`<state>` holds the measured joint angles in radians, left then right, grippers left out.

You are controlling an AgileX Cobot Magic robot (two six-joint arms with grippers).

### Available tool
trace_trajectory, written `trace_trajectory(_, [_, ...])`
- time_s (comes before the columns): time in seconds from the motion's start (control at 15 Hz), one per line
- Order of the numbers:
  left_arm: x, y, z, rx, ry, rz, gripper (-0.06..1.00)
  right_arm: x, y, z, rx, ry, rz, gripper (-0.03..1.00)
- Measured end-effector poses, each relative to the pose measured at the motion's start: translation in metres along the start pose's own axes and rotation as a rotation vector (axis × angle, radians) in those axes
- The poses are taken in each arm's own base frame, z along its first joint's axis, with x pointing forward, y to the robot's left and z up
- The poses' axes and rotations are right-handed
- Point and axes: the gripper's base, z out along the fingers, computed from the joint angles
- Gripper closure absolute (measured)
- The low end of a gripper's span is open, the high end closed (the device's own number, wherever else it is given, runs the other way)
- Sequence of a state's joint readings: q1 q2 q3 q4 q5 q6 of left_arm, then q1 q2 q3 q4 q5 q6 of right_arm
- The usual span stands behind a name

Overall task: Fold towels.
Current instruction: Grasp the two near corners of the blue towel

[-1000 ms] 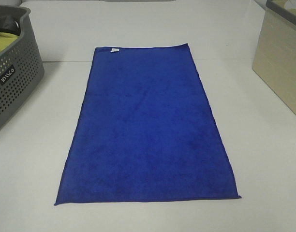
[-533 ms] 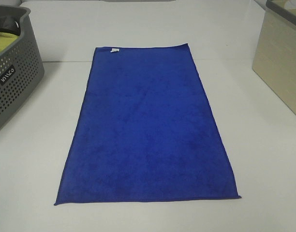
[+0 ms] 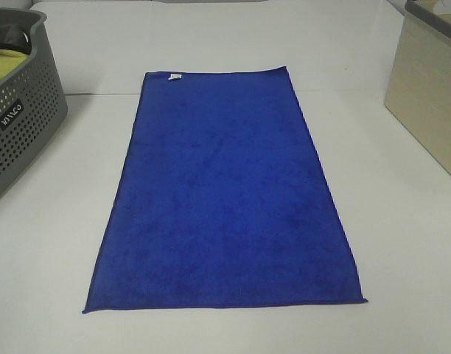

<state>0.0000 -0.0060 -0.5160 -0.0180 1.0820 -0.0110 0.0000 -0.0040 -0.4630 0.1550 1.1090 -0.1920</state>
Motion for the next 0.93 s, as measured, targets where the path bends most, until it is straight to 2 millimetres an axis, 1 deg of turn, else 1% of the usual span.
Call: trace_trajectory(0.93, [0.0000,0.0000,0.0000,0.000,0.000,0.000,0.49,0.0000,0.0000,0.0000,0.000,0.000,0.000,0.20])
